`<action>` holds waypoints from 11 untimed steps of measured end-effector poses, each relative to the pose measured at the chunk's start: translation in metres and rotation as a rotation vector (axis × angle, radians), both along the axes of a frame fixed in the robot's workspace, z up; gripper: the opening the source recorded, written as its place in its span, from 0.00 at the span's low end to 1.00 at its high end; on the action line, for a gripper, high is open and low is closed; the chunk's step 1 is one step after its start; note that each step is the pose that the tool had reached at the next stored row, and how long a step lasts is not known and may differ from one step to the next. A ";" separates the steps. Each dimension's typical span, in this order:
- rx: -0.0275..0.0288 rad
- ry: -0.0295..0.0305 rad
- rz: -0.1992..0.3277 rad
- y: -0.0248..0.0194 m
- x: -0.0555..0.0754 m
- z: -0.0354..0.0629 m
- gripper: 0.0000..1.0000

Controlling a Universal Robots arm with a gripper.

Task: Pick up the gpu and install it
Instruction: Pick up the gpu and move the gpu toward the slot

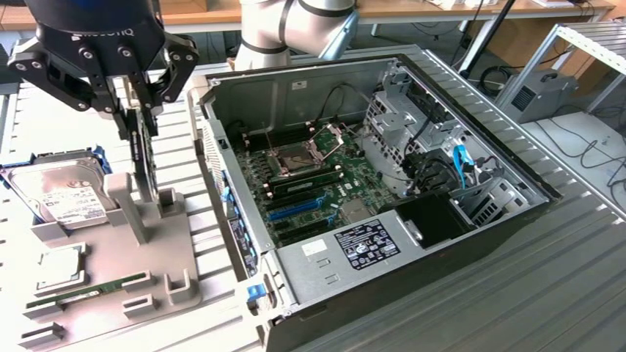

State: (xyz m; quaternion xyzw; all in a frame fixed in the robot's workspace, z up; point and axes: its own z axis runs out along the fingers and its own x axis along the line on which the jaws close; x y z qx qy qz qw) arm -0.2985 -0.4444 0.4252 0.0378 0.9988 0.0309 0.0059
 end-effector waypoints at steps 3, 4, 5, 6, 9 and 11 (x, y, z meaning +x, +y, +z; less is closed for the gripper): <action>-0.0011 0.0000 0.000 0.0000 0.002 0.0000 0.29; -0.0014 0.0000 0.000 0.0000 0.003 0.0000 0.29; -0.0016 0.0000 0.000 0.0000 0.003 0.0000 0.29; -0.0018 0.0000 0.000 0.0000 0.004 0.0000 0.29; -0.0025 0.0001 0.000 0.0000 0.006 0.0000 0.29; -0.0031 0.0000 0.000 0.0000 0.007 0.0000 0.29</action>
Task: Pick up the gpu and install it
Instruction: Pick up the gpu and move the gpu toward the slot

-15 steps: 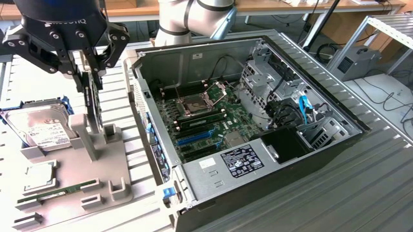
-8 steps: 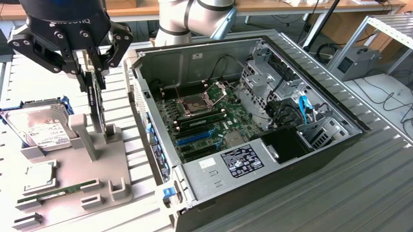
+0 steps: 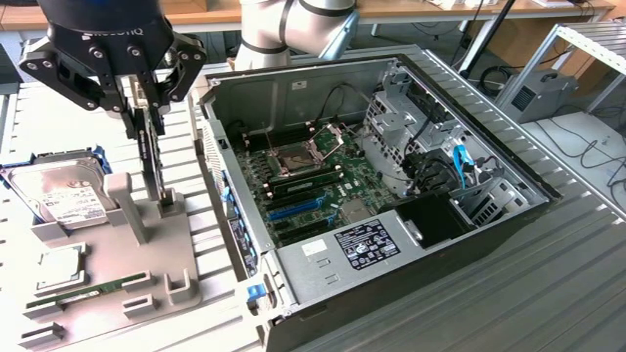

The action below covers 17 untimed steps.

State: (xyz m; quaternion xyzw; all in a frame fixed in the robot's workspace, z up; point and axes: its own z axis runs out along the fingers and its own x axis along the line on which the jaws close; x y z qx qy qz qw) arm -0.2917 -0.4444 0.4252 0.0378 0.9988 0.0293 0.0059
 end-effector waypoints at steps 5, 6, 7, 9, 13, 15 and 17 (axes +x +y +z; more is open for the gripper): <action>-0.0012 0.0001 0.000 0.0000 0.004 0.0000 0.29; -0.0015 0.0001 0.000 0.0000 0.005 0.0000 0.29; -0.0016 0.0000 0.000 0.0000 0.005 0.0000 0.29; -0.0021 0.0000 0.000 0.0000 0.007 0.0000 0.29; -0.0028 0.0000 0.000 0.0000 0.010 0.0000 0.29; -0.0030 0.0000 0.000 0.0000 0.011 0.0000 0.29; -0.0033 0.0000 0.000 0.0000 0.013 0.0000 0.29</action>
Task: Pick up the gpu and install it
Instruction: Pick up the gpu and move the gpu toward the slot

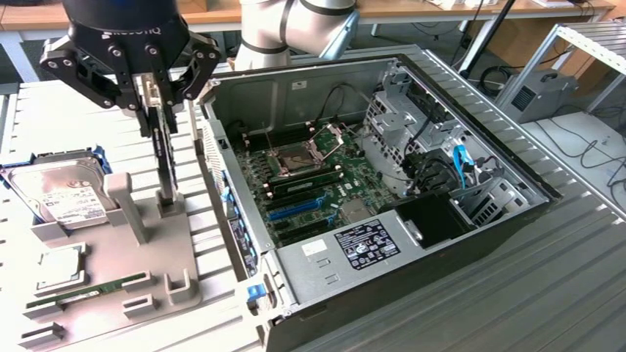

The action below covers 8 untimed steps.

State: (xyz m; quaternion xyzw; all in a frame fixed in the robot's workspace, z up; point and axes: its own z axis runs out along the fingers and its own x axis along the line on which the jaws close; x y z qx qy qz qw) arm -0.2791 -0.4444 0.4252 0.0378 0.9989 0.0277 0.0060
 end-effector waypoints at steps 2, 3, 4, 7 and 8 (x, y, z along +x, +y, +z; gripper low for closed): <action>-0.0003 0.0000 0.000 0.0000 0.002 0.0000 0.29; -0.0004 0.0000 0.000 0.0000 0.002 0.0000 0.29; -0.0005 0.0000 0.000 0.0000 0.003 0.0000 0.29; -0.0010 0.0000 0.000 0.0000 0.005 0.0000 0.29; -0.0013 0.0000 0.000 0.0000 0.006 0.0000 0.29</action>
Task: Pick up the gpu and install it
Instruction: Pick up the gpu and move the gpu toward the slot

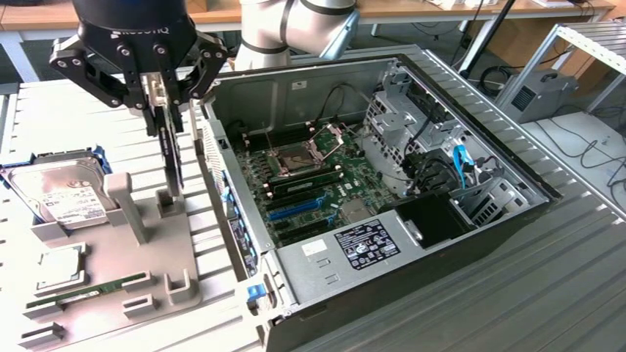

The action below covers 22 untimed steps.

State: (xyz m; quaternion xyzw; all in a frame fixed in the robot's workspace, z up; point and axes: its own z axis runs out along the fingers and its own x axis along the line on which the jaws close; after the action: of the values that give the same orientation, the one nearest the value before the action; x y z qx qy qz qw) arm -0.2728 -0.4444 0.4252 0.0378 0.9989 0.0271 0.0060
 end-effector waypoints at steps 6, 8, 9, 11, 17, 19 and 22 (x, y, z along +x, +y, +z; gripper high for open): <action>-0.0012 0.0000 0.000 0.0000 0.005 0.0000 0.29; -0.0015 0.0000 0.000 0.0000 0.006 0.0000 0.29; -0.0017 0.0000 0.000 0.0000 0.007 0.0000 0.29; -0.0020 0.0001 0.000 0.0000 0.009 0.0001 0.29; -0.0027 0.0000 0.000 0.0000 0.013 0.0000 0.29; -0.0030 0.0000 0.000 0.0000 0.014 0.0000 0.29; -0.0035 0.0000 0.000 0.0000 0.017 0.0000 0.29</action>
State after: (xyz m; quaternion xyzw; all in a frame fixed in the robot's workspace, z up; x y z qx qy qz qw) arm -0.2561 -0.4444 0.4253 0.0377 0.9989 0.0253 0.0061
